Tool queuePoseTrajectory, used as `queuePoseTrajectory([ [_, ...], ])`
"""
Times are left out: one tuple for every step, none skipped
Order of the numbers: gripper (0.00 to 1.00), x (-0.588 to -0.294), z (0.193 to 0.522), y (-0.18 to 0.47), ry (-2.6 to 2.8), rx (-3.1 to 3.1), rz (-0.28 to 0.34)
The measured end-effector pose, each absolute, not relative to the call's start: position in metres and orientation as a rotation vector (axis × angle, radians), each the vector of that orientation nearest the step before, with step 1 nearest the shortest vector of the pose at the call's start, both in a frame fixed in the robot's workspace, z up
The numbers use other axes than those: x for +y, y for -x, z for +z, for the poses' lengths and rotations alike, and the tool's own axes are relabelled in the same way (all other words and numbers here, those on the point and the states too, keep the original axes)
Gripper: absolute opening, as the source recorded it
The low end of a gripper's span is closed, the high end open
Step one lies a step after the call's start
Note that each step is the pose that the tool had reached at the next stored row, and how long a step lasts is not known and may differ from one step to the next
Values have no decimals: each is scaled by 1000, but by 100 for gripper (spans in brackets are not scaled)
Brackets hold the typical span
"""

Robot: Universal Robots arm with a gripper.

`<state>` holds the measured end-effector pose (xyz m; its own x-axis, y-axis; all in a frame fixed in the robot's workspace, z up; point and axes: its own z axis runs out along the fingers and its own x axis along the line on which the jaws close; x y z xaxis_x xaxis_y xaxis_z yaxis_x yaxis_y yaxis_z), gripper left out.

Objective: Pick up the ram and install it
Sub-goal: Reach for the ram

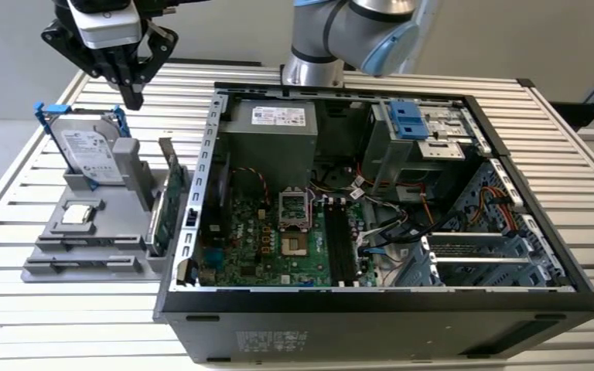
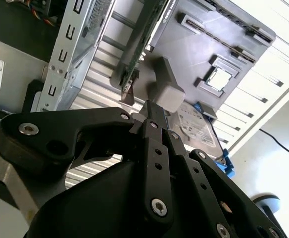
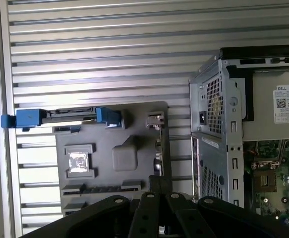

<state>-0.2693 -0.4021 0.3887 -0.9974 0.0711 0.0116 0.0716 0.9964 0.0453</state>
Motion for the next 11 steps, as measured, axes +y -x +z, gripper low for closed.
queuePoseTrajectory([
  [0,-402,389,270,112,-3129,-71],
  [0,-402,389,270,112,-3129,-71],
  [0,-402,389,270,112,-3129,-72],
  [0,-402,389,271,112,-3129,-71],
  [0,-402,389,271,112,-3129,-71],
  [0,-402,389,271,112,-3129,-71],
  [0,-402,389,271,112,-3128,-71],
  [0,-402,389,272,112,-3128,-71],
  [0,-402,389,272,112,-3128,-72],
  [0,-402,389,272,112,-3128,-71],
  [0,-402,389,272,112,-3128,-71],
])
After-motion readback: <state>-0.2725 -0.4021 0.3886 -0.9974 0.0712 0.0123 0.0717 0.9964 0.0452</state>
